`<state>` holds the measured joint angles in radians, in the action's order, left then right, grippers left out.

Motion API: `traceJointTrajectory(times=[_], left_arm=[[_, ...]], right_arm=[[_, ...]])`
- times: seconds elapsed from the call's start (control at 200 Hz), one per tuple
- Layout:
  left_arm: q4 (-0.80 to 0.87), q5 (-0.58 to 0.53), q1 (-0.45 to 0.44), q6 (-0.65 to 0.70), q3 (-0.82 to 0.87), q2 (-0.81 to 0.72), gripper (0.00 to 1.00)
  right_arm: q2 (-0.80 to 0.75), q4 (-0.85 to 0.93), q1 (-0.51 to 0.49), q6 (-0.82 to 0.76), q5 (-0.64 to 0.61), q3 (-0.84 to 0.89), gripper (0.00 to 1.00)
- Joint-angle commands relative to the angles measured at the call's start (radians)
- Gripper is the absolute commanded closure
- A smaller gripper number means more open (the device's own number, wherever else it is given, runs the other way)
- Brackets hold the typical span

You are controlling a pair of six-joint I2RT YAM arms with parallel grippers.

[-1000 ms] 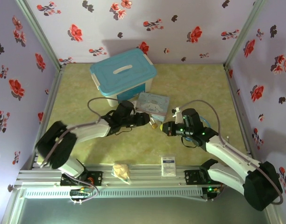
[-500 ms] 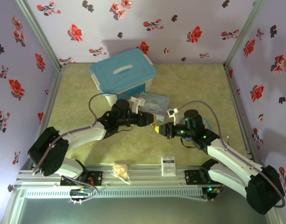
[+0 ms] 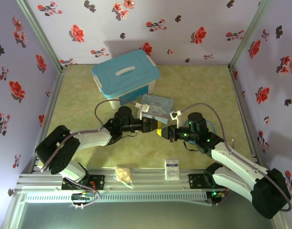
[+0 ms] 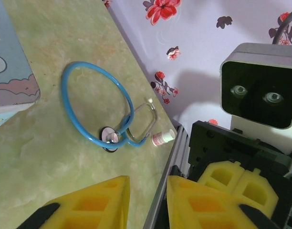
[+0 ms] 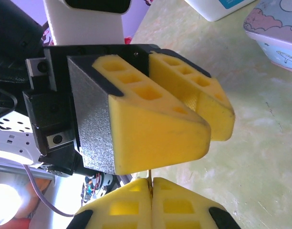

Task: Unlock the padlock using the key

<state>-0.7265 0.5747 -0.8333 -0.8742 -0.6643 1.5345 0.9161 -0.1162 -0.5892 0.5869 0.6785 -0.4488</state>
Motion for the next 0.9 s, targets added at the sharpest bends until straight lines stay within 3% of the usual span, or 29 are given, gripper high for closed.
traceJointTrajectory(times=[0.0,0.045,0.23,0.41,0.895], left_arm=[[-0.093,-0.006,-0.003,-0.036,0.027,-0.019,0.71],[-0.085,-0.026,0.000,-0.041,0.036,-0.035,0.64],[-0.034,-0.065,0.004,-0.056,0.030,-0.067,0.63],[-0.093,-0.093,0.008,-0.099,0.056,-0.074,0.73],[-0.132,-0.029,-0.009,-0.070,0.078,-0.089,0.78]], right_arm=[[-0.014,-0.046,0.009,0.021,0.016,0.017,1.00],[-0.008,-0.047,0.010,0.023,0.024,0.016,1.00],[-0.002,-0.054,0.010,0.029,0.029,0.023,1.00],[-0.001,-0.055,0.009,0.032,0.032,0.025,1.00],[0.032,-0.097,0.021,0.035,0.044,0.012,1.00]])
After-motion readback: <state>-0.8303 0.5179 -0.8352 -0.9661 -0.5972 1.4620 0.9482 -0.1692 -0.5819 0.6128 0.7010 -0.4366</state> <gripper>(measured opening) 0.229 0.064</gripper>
